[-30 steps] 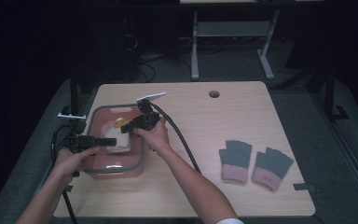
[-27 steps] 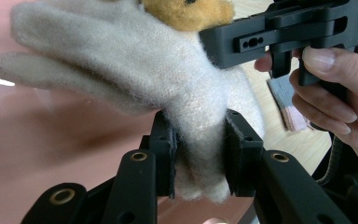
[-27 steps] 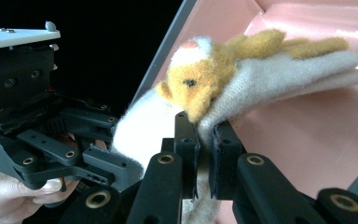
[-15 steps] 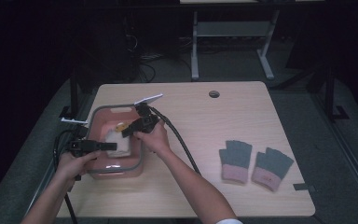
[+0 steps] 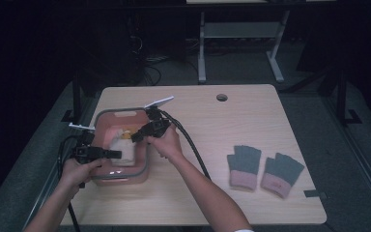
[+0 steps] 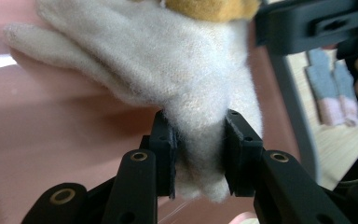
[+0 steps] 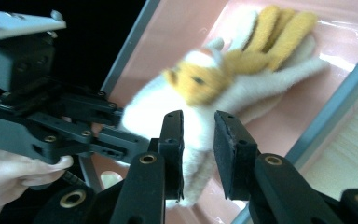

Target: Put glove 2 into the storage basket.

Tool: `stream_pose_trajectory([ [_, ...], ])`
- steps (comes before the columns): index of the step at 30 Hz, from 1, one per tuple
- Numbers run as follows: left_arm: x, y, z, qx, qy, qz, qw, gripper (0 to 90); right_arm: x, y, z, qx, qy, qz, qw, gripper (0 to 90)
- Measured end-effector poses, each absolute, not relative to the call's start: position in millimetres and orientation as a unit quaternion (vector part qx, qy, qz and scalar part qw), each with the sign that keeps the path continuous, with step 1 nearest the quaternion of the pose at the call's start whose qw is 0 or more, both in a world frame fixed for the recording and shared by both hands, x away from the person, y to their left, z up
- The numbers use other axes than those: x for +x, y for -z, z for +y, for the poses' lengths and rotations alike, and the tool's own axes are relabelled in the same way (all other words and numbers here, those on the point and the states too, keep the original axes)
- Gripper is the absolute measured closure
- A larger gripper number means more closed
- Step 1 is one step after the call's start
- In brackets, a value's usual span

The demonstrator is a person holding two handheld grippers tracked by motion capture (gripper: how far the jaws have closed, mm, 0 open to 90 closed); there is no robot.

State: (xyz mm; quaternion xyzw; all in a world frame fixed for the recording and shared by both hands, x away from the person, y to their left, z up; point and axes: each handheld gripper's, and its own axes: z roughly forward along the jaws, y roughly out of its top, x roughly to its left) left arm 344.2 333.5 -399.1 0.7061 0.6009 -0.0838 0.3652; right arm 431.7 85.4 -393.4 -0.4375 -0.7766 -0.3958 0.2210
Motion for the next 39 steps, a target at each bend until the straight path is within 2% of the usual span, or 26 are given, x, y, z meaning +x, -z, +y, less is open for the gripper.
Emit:
stream_pose_trajectory([
  [6,344.6,400.9,329.7,0.708,0.085,0.607,0.351,66.4,430.4,389.8,81.8,-0.435,0.402,-0.775,0.219,72.7],
  [14,346.8,399.2,327.5,0.742,0.053,0.597,0.301,61.0,428.7,385.8,76.7,-0.429,0.411,-0.774,0.22,72.9],
  [21,346.7,390.8,332.8,0.734,0.036,0.604,0.307,57.1,427.6,382.0,70.2,-0.428,0.416,-0.772,0.218,72.5],
  [30,348.3,379.5,331.1,0.734,0.015,0.601,0.317,62.3,426.0,380.5,67.1,-0.427,0.421,-0.77,0.219,72.3],
  [39,355.2,397.6,317.8,0.759,0.021,0.592,0.271,64.2,424.8,377.3,62.6,-0.424,0.425,-0.769,0.22,72.2],
])
